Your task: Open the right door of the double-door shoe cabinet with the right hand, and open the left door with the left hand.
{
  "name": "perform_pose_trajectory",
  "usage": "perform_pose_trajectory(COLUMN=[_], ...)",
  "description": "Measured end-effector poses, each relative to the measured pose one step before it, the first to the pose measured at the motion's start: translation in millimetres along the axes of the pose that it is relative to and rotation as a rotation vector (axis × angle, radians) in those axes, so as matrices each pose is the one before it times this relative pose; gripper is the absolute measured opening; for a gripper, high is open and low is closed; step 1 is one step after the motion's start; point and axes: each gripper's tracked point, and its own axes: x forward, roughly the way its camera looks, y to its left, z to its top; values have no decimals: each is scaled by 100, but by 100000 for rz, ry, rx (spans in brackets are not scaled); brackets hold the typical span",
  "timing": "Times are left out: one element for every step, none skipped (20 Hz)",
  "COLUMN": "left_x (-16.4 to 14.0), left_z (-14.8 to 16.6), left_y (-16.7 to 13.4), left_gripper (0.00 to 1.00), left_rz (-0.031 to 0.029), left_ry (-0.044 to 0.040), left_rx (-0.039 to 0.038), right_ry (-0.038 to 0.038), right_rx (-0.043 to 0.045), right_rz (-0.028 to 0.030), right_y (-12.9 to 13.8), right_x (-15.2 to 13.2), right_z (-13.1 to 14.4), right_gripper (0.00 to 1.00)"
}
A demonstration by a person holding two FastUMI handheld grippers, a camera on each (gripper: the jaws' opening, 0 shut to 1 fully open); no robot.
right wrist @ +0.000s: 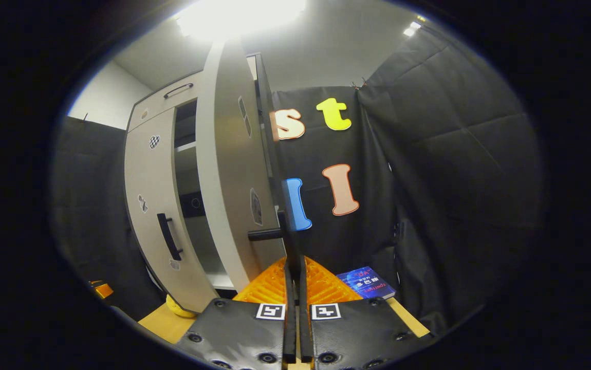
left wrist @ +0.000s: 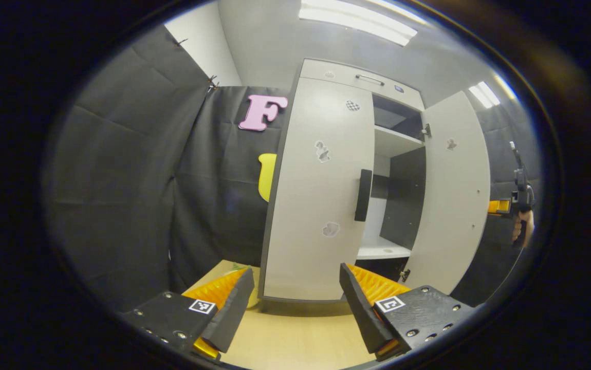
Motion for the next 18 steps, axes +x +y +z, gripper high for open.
perform_pose_trajectory(left_x=[-37,-94,-21,-86,-19,2,61,126,260,448,352,334,452,357,469,510,505,534], left_z=[-56,-125,-65,-317,-69,-22,-4,-21,23,-7,109,58,248,361,509,494,547,439], left_y=[50,77,101,45,-53,-30,64,60,-59,-167,-330,-309,-295,-402,-402,-359,-425,-436], left_gripper=[96,96,96,96,96,96,96,96,96,96,96,96,96,96,96,96,96,96], left_rz=[-8,27,160,104,-66,110,319,84,-403,-596,-841,-756,-942,-1323,-1144,-1022,-1059,-1308], left_ry=[165,278,404,441,101,3,36,-69,-246,12,-34,-149,-375,-471,-579,-562,-392,-475], left_rx=[742,545,-21,-718,-1083,-955,-561,-445,-276,-74,20,22,-171,-277,-146,-12,154,124], right_ry=[-165,-389,-842,-297,-277,-474,-1197,-967,-178,417,571,374,741,1694,1607,805,-125,-233], right_rx=[-213,585,515,-40,-759,-787,-983,-1013,-605,-1132,-1389,-1685,-1306,-394,135,690,1069,834], right_rz=[-243,-154,-569,-1188,-3518,-1969,-2510,-2062,-1594,-2648,-1225,-1371,-536,-607,-2872,-2674,-2959,-2220], right_y=[-146,-16,-23,-163,-831,-715,-702,-694,-838,-789,-588,-376,-301,-221,-647,-758,-669,-499], right_x=[-456,-434,-668,-610,-735,-859,-784,-427,-303,-615,-416,-66,-215,34,-99,-27,25,137], right_z=[-91,-376,-277,-345,-325,-174,171,116,-41,2,-40,101,-11,-185,-185,78,428,217], right_gripper=[5,5,5,5,5,5,3,0,5,2,18,22,32,48,64,79,95,99])
